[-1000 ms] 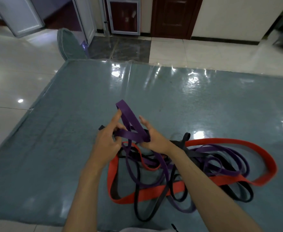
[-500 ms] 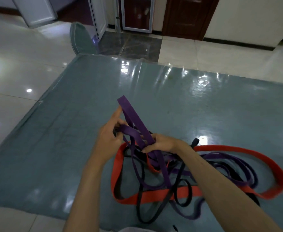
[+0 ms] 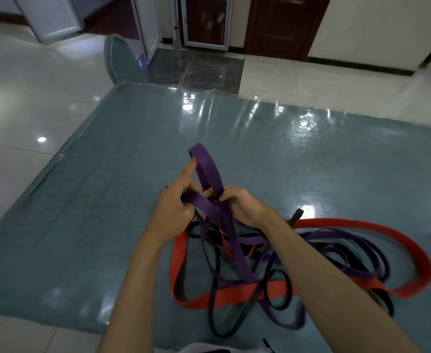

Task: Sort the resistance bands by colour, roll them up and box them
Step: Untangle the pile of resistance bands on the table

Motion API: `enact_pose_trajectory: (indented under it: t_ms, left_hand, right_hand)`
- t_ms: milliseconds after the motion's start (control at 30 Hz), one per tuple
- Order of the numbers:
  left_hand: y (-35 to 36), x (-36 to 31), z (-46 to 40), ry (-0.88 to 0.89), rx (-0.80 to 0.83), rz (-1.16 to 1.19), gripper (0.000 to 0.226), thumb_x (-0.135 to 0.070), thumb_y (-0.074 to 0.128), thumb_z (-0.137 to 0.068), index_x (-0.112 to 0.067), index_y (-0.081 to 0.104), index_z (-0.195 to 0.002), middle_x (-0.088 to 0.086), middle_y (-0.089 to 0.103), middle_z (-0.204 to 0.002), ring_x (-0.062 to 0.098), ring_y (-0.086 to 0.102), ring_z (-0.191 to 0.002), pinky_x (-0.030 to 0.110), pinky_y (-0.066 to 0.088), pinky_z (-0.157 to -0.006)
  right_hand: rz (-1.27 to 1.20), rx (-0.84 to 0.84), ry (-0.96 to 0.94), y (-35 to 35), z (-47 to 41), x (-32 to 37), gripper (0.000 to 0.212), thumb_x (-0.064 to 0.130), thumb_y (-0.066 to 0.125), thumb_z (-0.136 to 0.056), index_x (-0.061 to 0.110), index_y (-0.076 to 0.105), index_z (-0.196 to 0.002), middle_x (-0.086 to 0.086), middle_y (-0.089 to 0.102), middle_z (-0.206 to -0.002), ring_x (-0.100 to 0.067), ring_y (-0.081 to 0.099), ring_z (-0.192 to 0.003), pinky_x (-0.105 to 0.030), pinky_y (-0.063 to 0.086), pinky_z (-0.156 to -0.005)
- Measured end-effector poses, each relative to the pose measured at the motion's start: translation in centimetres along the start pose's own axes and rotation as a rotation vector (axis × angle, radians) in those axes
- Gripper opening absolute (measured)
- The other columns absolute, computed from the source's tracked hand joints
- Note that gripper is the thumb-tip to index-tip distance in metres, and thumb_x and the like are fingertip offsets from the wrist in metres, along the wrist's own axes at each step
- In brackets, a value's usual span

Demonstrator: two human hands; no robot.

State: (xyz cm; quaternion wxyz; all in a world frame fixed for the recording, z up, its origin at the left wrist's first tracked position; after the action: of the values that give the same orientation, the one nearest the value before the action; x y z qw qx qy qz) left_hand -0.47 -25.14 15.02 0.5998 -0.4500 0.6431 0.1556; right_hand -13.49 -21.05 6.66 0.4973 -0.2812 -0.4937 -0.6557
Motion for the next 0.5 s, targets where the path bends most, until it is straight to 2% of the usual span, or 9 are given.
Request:
enact_pose_trajectory:
  t_ms: [67,167,233,300,333,367,400,433,500]
  left_hand:
    - [-0.5,0.6,0.1,-0.02,0.017,-0.047,0.118,0.023,0.051,-0.078,-0.068,0.024,-0.149,-0.01,0.063,-0.089,0.019,0.065,-0.09,0.029,0.055,-0.092]
    - [-0.7,2.0,0.4,-0.078,0.085,-0.118,0.116,0.022,0.052,-0.08,-0.061,0.024,-0.155,-0.007,0.062,-0.088,0.02,0.065,-0.086,0.029,0.055,-0.088]
    - [-1.2,4.0,0.7,-0.157,0.083,-0.166,0.11,0.018,0.056,-0.083,-0.056,0.023,-0.158,0.0,0.063,-0.089,0.022,0.064,-0.084,0.029,0.054,-0.086]
    - [-1.7,6.7,1.2,-0.279,0.116,-0.28,0.1,0.004,0.061,-0.082,-0.053,0.026,-0.156,-0.002,0.065,-0.097,0.023,0.066,-0.091,0.036,0.056,-0.088]
    - [-1.5,8.1,1.5,-0.361,0.192,-0.344,0.096,-0.009,0.065,-0.08,-0.051,0.025,-0.156,0.001,0.066,-0.111,0.025,0.066,-0.101,0.041,0.056,-0.093]
    - [-0.7,9.5,2.1,-0.462,0.319,-0.4,0.098,-0.022,0.07,-0.077,-0.046,0.022,-0.159,0.008,0.061,-0.132,0.028,0.062,-0.117,0.045,0.053,-0.102]
    - [0.5,10.5,3.0,-0.561,0.478,-0.439,0.103,-0.033,0.076,-0.077,-0.04,0.018,-0.161,0.014,0.045,-0.154,0.031,0.05,-0.137,0.045,0.045,-0.114]
    - [1.8,10.7,3.9,-0.623,0.631,-0.479,0.108,-0.041,0.082,-0.08,-0.036,0.014,-0.164,0.015,0.026,-0.167,0.031,0.034,-0.151,0.043,0.033,-0.123]
    - [4.5,10.2,4.8,-0.633,0.807,-0.611,0.116,-0.06,0.08,-0.081,-0.035,0.003,-0.165,0.003,0.008,-0.174,0.025,0.012,-0.16,0.05,0.011,-0.129]
  right_hand:
    - [-0.03,-0.139,-0.083,-1.7,0.3,0.8,0.038,-0.002,0.04,-0.091,0.003,0.07,-0.116,-0.007,0.075,-0.117,-0.022,0.068,-0.113,-0.037,0.054,-0.097]
    - [0.094,-0.451,-0.173,-5.5,1.9,2.3,0.037,-0.007,0.045,-0.099,0.012,0.075,-0.111,-0.009,0.075,-0.117,-0.023,0.07,-0.11,-0.05,0.053,-0.101]
    - [0.201,-0.565,-0.218,-7.0,3.0,3.9,0.037,-0.007,0.046,-0.101,0.011,0.075,-0.117,-0.004,0.075,-0.121,-0.018,0.073,-0.105,-0.056,0.051,-0.103]
    - [0.198,-0.632,-0.265,-8.1,4.2,5.4,0.038,-0.008,0.045,-0.102,0.008,0.071,-0.124,-0.002,0.073,-0.125,-0.021,0.074,-0.107,-0.059,0.05,-0.102]
    - [0.187,-0.646,-0.286,-8.4,4.7,6.2,0.038,-0.008,0.045,-0.103,0.007,0.069,-0.127,-0.003,0.072,-0.127,-0.025,0.073,-0.11,-0.059,0.052,-0.101]
    - [0.181,-0.645,-0.308,-8.4,5.0,6.9,0.038,-0.007,0.045,-0.104,0.007,0.067,-0.13,-0.004,0.071,-0.129,-0.027,0.072,-0.113,-0.058,0.053,-0.101]
    - [0.193,-0.633,-0.327,-7.9,5.2,7.6,0.037,-0.006,0.045,-0.104,0.008,0.065,-0.132,-0.006,0.07,-0.129,-0.027,0.071,-0.115,-0.057,0.055,-0.1]
    - [0.213,-0.61,-0.349,-7.3,5.3,8.4,0.037,-0.005,0.045,-0.105,0.01,0.064,-0.133,-0.006,0.07,-0.129,-0.026,0.072,-0.115,-0.055,0.056,-0.1]
    - [0.261,-0.559,-0.381,-5.3,5.3,10.0,0.035,-0.004,0.046,-0.105,0.011,0.062,-0.133,-0.005,0.071,-0.129,-0.023,0.072,-0.114,-0.053,0.057,-0.099]
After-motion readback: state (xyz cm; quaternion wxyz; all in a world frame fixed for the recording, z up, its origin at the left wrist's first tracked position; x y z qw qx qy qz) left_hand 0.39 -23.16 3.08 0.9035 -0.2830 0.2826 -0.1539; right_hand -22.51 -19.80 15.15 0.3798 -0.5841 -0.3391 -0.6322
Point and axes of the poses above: each hand's wrist, its own z-axis away from the middle knuckle, its own y-axis out of the palm, x = y × z, the point moved 9 cm from there along -z, towards the middle knuckle
